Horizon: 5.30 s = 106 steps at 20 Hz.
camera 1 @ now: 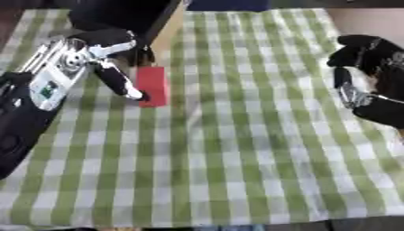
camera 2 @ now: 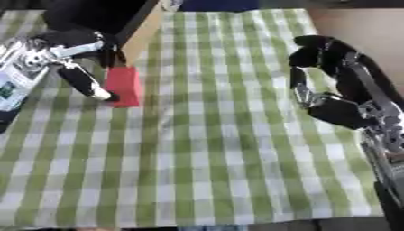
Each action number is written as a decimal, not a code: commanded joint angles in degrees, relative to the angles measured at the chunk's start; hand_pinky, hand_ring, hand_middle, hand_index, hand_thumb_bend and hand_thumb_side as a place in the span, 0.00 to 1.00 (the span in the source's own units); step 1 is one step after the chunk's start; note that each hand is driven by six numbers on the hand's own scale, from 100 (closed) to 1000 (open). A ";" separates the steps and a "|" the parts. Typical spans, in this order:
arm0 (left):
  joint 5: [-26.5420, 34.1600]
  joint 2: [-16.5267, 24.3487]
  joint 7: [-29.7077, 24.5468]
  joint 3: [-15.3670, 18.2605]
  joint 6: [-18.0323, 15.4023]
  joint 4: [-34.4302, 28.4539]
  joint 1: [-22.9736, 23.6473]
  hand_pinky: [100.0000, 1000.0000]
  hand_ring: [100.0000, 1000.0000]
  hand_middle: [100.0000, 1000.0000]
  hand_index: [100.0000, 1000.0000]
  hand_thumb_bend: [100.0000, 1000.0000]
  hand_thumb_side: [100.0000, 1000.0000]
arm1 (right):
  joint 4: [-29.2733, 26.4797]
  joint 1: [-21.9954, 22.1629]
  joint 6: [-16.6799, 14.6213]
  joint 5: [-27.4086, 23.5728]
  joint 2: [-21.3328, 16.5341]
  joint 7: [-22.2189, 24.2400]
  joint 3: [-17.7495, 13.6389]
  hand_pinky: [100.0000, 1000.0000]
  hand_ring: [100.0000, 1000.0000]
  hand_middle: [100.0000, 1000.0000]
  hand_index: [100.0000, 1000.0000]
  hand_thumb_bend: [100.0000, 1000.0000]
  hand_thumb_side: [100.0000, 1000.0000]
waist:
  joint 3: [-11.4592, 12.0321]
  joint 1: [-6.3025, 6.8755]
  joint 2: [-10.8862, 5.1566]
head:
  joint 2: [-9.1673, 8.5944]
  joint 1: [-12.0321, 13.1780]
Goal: Pick up objects on the table and place them in the box.
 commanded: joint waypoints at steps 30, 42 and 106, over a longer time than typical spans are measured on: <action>-4.88 -0.89 -1.04 -0.52 -1.87 2.94 -1.91 0.72 0.60 0.60 0.76 0.61 0.22 | -0.91 -0.48 -0.09 -0.26 -1.12 0.22 -0.45 0.76 0.67 0.60 0.82 0.00 0.09 | -0.43 0.25 -0.85 | 0.30 -0.36; -3.56 -0.82 2.09 0.80 0.18 1.84 -1.57 0.63 0.42 0.38 0.62 0.36 0.12 | -0.82 -0.41 -0.10 -0.28 -0.99 0.23 -0.50 0.76 0.67 0.60 0.82 0.00 0.10 | -0.44 0.19 -0.79 | 0.30 -0.51; -5.57 2.19 30.75 21.39 8.67 6.48 -4.90 0.70 0.62 0.60 0.75 0.67 0.34 | -0.08 0.56 -0.42 -0.37 -0.15 1.15 0.14 0.76 0.67 0.59 0.82 0.00 0.12 | -3.55 -0.51 -0.46 | 0.30 3.37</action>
